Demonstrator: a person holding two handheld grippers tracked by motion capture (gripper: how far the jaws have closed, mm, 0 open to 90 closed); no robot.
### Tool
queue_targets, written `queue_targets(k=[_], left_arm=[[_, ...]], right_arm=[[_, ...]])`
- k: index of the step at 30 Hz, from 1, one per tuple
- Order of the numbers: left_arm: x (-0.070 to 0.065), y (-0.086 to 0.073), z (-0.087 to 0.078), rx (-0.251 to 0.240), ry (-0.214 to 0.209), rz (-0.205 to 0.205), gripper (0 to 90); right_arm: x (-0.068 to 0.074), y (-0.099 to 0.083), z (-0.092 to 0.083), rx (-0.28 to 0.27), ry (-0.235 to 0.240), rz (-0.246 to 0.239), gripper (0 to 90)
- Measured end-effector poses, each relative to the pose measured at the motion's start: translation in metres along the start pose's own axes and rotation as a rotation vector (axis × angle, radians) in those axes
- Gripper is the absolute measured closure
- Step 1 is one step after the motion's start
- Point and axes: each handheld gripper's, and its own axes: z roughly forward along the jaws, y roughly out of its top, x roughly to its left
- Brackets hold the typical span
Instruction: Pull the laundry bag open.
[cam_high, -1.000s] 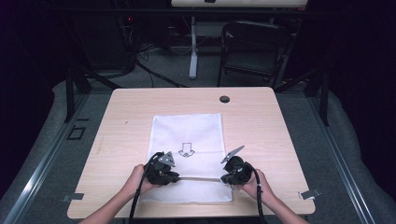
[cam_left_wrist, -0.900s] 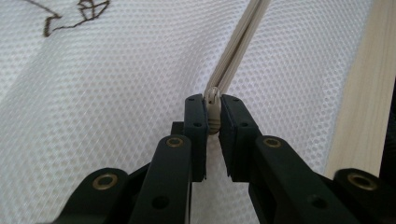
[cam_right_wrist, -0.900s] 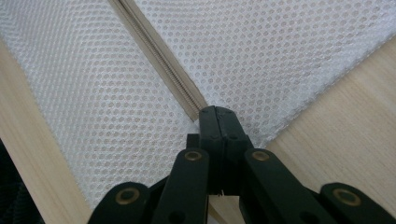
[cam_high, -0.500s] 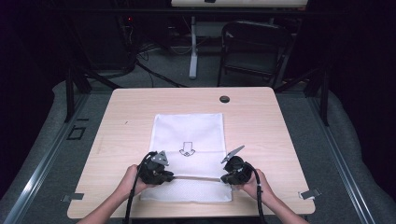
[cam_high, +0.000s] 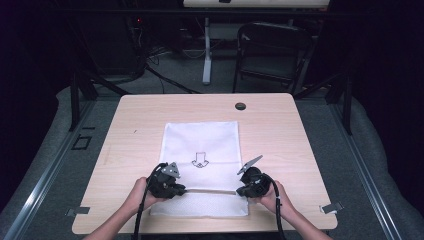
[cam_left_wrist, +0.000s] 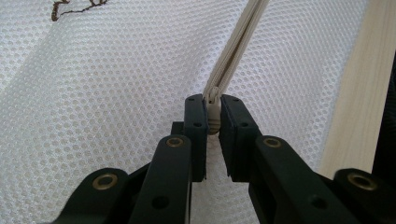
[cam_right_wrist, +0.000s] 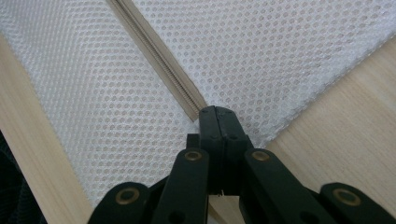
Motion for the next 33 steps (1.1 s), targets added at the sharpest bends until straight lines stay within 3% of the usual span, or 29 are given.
queue_targets(k=[4, 26, 28, 30, 33], left_arm=[[-0.001, 0.000, -0.001, -0.016, -0.009, -0.016, 81.8], [0.000, -0.002, -0.001, -0.014, -0.018, -0.002, 81.8], [0.001, -0.003, -0.002, 0.003, -0.004, 0.014, 81.8], [0.004, -0.008, -0.003, -0.009, -0.011, -0.015, 81.8], [0.006, -0.012, -0.006, 0.004, 0.000, -0.019, 81.8]], right_arm=[[-0.001, 0.000, 0.000, 0.005, 0.003, -0.003, 90.0], [-0.001, -0.001, 0.000, -0.005, 0.006, 0.008, 90.0], [-0.001, -0.001, 0.000, -0.005, 0.006, 0.009, 90.0], [0.000, -0.002, 0.000, -0.007, 0.001, 0.011, 90.0], [-0.001, -0.002, 0.000, -0.007, 0.011, 0.013, 90.0]])
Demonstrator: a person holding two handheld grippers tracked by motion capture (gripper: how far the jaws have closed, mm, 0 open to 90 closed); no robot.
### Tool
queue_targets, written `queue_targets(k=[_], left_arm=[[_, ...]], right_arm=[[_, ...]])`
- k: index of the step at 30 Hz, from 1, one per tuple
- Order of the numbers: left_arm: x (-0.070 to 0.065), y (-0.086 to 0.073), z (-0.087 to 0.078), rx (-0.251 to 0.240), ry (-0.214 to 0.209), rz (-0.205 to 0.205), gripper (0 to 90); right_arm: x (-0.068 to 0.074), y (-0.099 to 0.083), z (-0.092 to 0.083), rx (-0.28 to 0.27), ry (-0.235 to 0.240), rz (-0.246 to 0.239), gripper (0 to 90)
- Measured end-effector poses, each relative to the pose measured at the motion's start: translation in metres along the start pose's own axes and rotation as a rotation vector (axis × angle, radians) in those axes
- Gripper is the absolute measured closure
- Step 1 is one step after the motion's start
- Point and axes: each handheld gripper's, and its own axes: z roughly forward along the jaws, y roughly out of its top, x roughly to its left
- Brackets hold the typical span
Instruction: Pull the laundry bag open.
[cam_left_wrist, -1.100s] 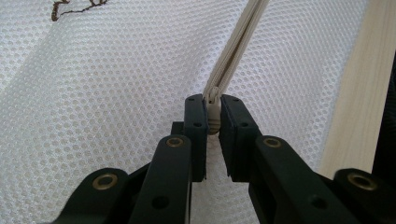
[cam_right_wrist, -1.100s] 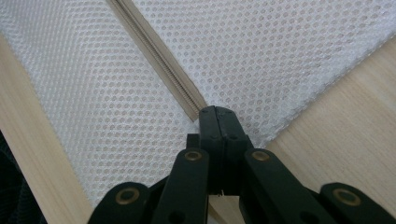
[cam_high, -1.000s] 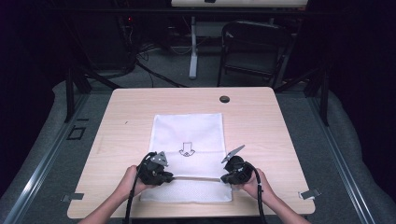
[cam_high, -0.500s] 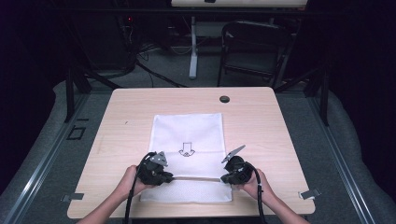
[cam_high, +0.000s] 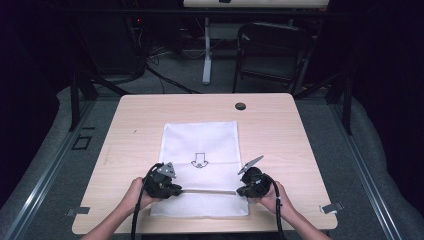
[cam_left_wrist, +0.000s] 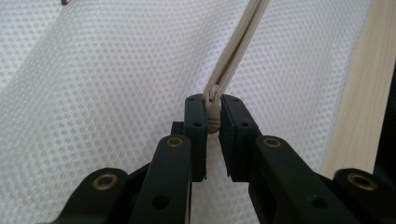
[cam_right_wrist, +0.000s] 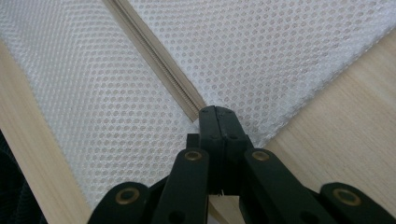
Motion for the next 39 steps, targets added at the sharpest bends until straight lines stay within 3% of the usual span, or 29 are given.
queue_targets(k=[18, 20, 22, 24, 28, 36, 39], left_arm=[[-0.001, -0.004, -0.003, -0.001, -0.006, 0.017, 81.9], [0.002, -0.007, -0.004, 0.033, 0.017, 0.021, 81.9], [0.008, -0.019, -0.010, 0.051, 0.060, -0.011, 81.9], [0.014, -0.030, -0.018, 0.025, 0.066, -0.061, 81.8], [0.016, -0.045, -0.030, 0.028, 0.095, -0.082, 81.8], [0.021, -0.058, -0.041, 0.036, 0.130, -0.109, 81.8], [0.024, -0.065, -0.045, 0.024, 0.131, -0.138, 81.8]], right_arm=[[0.000, 0.000, 0.000, -0.003, -0.006, -0.001, 90.0], [0.000, 0.000, 0.000, -0.007, -0.004, 0.001, 90.0], [0.001, -0.001, 0.000, -0.004, -0.009, -0.001, 90.0], [0.000, -0.001, 0.000, -0.007, -0.008, 0.001, 90.0], [0.001, 0.001, 0.000, 0.008, -0.016, -0.006, 90.0], [0.001, 0.000, 0.000, -0.002, -0.012, 0.001, 90.0], [0.001, 0.000, 0.000, -0.005, -0.007, 0.002, 90.0]])
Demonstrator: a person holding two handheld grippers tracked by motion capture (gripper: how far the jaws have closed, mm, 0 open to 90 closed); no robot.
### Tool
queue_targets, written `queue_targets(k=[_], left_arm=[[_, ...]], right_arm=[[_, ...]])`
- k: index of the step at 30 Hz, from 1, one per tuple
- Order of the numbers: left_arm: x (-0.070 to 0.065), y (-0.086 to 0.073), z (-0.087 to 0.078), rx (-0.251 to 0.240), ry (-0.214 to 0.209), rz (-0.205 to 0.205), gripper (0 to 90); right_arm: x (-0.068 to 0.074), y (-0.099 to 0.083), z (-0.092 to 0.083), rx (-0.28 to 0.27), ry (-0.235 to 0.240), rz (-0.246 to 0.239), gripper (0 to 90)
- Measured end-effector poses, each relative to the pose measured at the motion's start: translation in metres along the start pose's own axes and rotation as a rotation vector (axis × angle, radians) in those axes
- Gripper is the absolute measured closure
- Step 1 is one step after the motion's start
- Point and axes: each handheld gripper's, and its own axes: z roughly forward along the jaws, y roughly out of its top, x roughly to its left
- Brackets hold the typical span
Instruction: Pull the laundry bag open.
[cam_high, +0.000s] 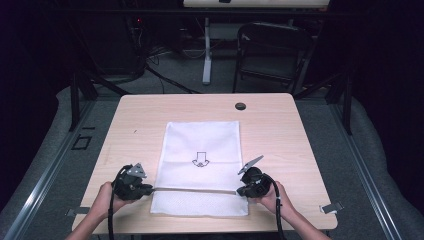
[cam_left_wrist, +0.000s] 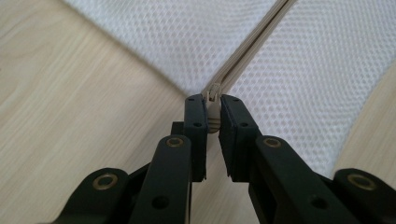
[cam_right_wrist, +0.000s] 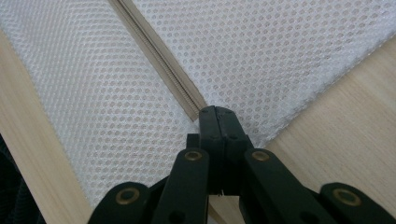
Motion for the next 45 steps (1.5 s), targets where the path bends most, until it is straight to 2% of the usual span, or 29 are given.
queue_targets(k=[4, 10, 13, 16, 21, 23, 27, 29, 30, 32, 34, 38, 45], left_arm=[[-0.001, 0.000, 0.001, 0.009, 0.005, 0.008, 81.7], [0.001, -0.002, 0.001, -0.011, -0.025, -0.023, 81.3], [0.001, -0.001, 0.002, -0.013, -0.026, -0.029, 80.4], [0.000, 0.000, 0.001, -0.030, -0.039, -0.046, 76.4], [-0.003, 0.004, -0.001, -0.041, -0.044, -0.069, 62.3], [-0.005, 0.007, -0.002, -0.031, -0.053, -0.084, 50.9], [-0.009, 0.012, -0.002, -0.017, -0.054, -0.095, 37.3], [-0.011, 0.015, -0.004, -0.026, -0.039, -0.114, 31.2], [-0.013, 0.015, -0.005, -0.035, -0.034, -0.127, 27.9], [-0.015, 0.018, -0.008, -0.043, -0.012, -0.150, 23.3], [-0.017, 0.019, -0.011, -0.045, -0.008, -0.162, 17.1], [-0.021, 0.017, -0.017, -0.058, 0.023, -0.207, 14.8], [-0.023, 0.010, -0.026, -0.061, 0.077, -0.278, 11.6]], right_arm=[[0.000, 0.000, 0.000, 0.003, -0.006, -0.006, 90.0], [-0.002, -0.003, 0.000, -0.020, 0.013, 0.003, 90.0], [-0.002, -0.002, 0.000, -0.020, 0.021, -0.018, 89.9], [-0.004, -0.003, -0.003, -0.039, 0.046, -0.035, 80.1], [0.002, 0.001, -0.010, -0.049, 0.009, -0.067, 69.6], [0.003, 0.002, -0.014, -0.057, -0.008, -0.058, 62.4], [0.003, 0.002, -0.023, -0.056, -0.039, -0.052, 46.2], [0.002, 0.001, -0.029, -0.064, -0.055, -0.033, 35.2], [0.001, 0.000, -0.033, -0.070, -0.062, -0.030, 33.8], [0.000, -0.001, -0.040, -0.072, -0.089, -0.013, 22.7], [-0.002, -0.004, -0.048, -0.071, -0.102, 0.005, 16.2], [-0.007, -0.011, -0.061, -0.077, -0.130, 0.022, 7.9], [-0.016, -0.034, -0.085, -0.093, -0.179, 0.081, 3.4]])
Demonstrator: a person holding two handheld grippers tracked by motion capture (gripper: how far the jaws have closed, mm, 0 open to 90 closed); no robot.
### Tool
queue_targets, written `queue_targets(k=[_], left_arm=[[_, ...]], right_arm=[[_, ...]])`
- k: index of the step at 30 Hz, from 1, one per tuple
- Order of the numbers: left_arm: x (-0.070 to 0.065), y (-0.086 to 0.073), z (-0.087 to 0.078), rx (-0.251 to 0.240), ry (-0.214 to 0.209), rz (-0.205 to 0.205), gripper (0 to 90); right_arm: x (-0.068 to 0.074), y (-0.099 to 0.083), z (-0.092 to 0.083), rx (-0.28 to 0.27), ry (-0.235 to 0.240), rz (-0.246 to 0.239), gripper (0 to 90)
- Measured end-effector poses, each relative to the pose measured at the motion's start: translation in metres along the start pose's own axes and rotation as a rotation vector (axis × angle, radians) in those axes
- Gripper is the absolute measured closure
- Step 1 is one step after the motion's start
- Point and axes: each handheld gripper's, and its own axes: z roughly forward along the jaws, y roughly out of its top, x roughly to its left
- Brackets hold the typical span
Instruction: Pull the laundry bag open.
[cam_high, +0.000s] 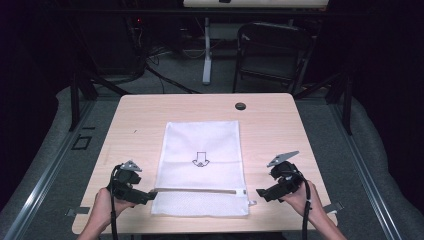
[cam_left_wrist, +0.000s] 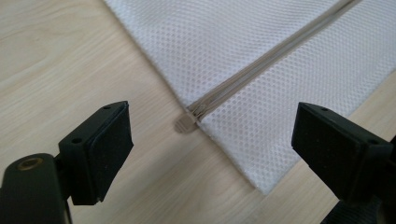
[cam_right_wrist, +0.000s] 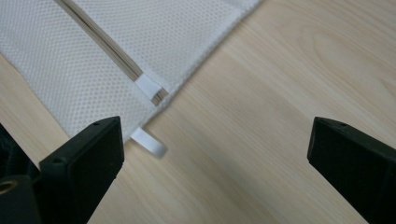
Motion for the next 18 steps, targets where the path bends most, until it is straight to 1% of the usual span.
queue_targets(k=[1, 4, 5, 6, 7, 8, 9, 10, 11, 12, 14, 15, 16, 17, 18], left_arm=[[0.000, -0.002, -0.001, -0.001, 0.000, -0.013, 11.2], [0.000, -0.006, -0.004, 0.000, 0.011, -0.027, 9.8], [0.000, -0.008, -0.004, 0.002, 0.017, -0.031, 9.8], [0.000, -0.009, -0.004, 0.003, 0.022, -0.031, 9.4], [-0.001, -0.011, -0.003, 0.004, 0.024, -0.030, 9.2], [-0.001, -0.012, -0.003, 0.012, 0.031, -0.026, 9.1], [-0.001, -0.012, -0.002, 0.023, 0.045, -0.010, 8.9], [-0.002, -0.012, -0.001, 0.027, 0.053, -0.003, 8.4], [-0.001, -0.012, -0.001, 0.026, 0.044, -0.007, 8.0], [-0.001, -0.012, 0.000, 0.022, 0.039, -0.013, 7.7], [-0.001, -0.011, 0.001, 0.023, 0.048, -0.007, 7.6], [0.000, -0.011, 0.001, 0.020, 0.043, -0.018, 7.2], [0.000, -0.011, 0.002, 0.016, 0.040, -0.023, 6.7], [0.001, -0.011, 0.003, 0.018, 0.039, -0.020, 6.6], [0.001, -0.011, 0.004, 0.014, 0.037, -0.018, 6.3]], right_arm=[[-0.002, -0.005, -0.003, -0.002, -0.010, 0.006, 2.8], [-0.007, -0.021, -0.008, 0.006, -0.035, 0.033, 0.8], [-0.009, -0.026, -0.009, 0.012, -0.029, 0.049, 0.0], [-0.010, -0.031, -0.009, 0.007, -0.033, 0.061, 0.0], [-0.012, -0.036, -0.011, 0.026, -0.032, 0.066, 0.0], [-0.013, -0.041, -0.012, 0.016, -0.030, 0.083, 0.0], [-0.015, -0.045, -0.013, 0.025, -0.042, 0.082, 0.0], [-0.016, -0.050, -0.014, 0.028, -0.050, 0.089, 0.0], [-0.018, -0.054, -0.015, 0.034, -0.050, 0.091, 0.0], [-0.020, -0.058, -0.015, 0.032, -0.043, 0.103, 0.0], [-0.023, -0.062, -0.014, 0.029, -0.034, 0.113, 0.0], [-0.025, -0.063, -0.014, 0.035, -0.049, 0.114, 0.0], [-0.026, -0.063, -0.013, 0.021, -0.029, 0.126, 0.0], [-0.027, -0.063, -0.013, 0.022, -0.024, 0.122, 0.0], [-0.027, -0.063, -0.012, 0.027, -0.036, 0.118, 0.0]])
